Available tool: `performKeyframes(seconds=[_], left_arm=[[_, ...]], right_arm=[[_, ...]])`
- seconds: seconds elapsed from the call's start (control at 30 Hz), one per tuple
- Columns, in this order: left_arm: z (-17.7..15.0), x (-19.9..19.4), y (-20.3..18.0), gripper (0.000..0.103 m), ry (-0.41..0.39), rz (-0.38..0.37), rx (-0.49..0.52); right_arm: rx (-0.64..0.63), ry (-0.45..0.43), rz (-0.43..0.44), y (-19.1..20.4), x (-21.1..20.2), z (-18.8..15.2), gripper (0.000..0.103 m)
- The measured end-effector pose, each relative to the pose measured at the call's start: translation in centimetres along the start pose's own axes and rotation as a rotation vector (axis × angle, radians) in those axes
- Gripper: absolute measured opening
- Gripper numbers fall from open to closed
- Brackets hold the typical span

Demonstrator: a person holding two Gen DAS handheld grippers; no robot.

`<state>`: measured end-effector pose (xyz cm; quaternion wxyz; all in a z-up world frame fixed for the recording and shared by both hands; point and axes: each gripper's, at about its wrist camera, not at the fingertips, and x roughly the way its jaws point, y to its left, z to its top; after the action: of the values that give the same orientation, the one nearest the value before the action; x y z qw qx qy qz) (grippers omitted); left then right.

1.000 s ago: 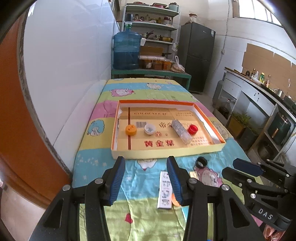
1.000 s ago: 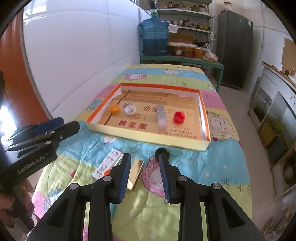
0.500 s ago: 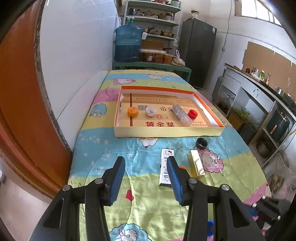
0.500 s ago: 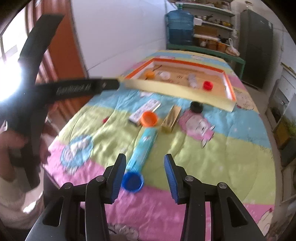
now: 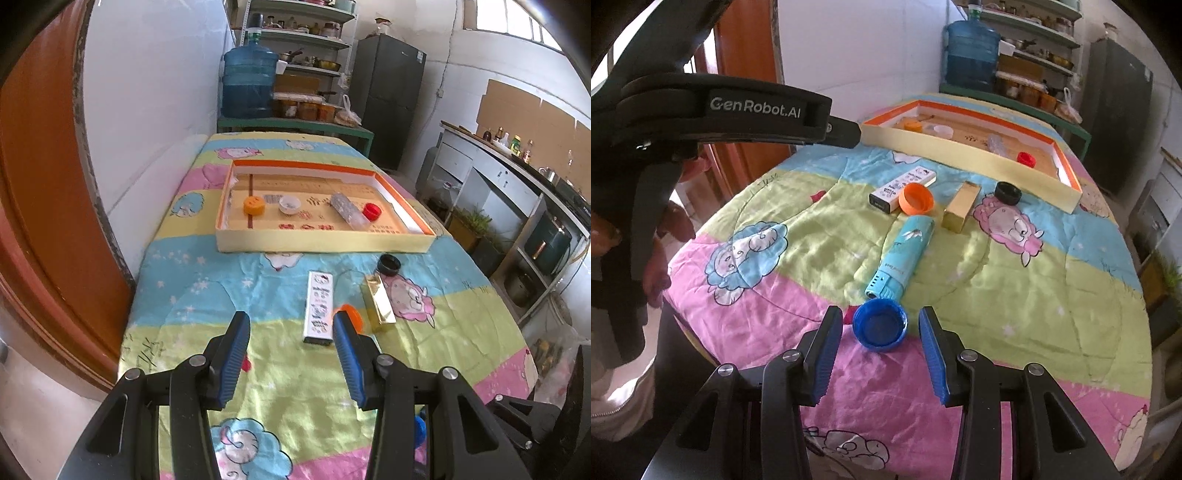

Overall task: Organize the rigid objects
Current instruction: 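Grasp the blue cap with the right tool while the left tool grasps the teal tube box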

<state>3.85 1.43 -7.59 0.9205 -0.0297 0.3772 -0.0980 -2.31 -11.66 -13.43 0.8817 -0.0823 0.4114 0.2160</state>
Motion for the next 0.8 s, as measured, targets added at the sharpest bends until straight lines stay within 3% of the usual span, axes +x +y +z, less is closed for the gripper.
performKeyframes(seconds=[0.03,0.2,0.37,0.73,0.8], left_arm=[[-0.2,0.1,-0.2,0.047,0.004,-0.008,0.004],[-1.1,0.6,-2.3,0.047,0.029,-0.052,0.032],[-2.4,2.3,-4.8,0.047,0.084,-0.107,0.043],[-4.6,4.9,-7.1,0.046,0.121,-0.04,0.03],[-4.7,4.8,-7.0,0.039,0.116,-0.044,0.033]], right_arm=[[0.002,0.004,0.002,0.0,0.0,-0.1,0.031],[0.018,-0.013,-0.021,-0.8,-1.0,-0.6,0.031],[0.068,-0.034,-0.112,-3.4,-2.7,-1.5,0.031],[0.156,-0.06,-0.143,-6.1,-4.1,-2.2,0.031],[0.162,-0.064,-0.14,-6.2,-4.0,-2.2,0.031]])
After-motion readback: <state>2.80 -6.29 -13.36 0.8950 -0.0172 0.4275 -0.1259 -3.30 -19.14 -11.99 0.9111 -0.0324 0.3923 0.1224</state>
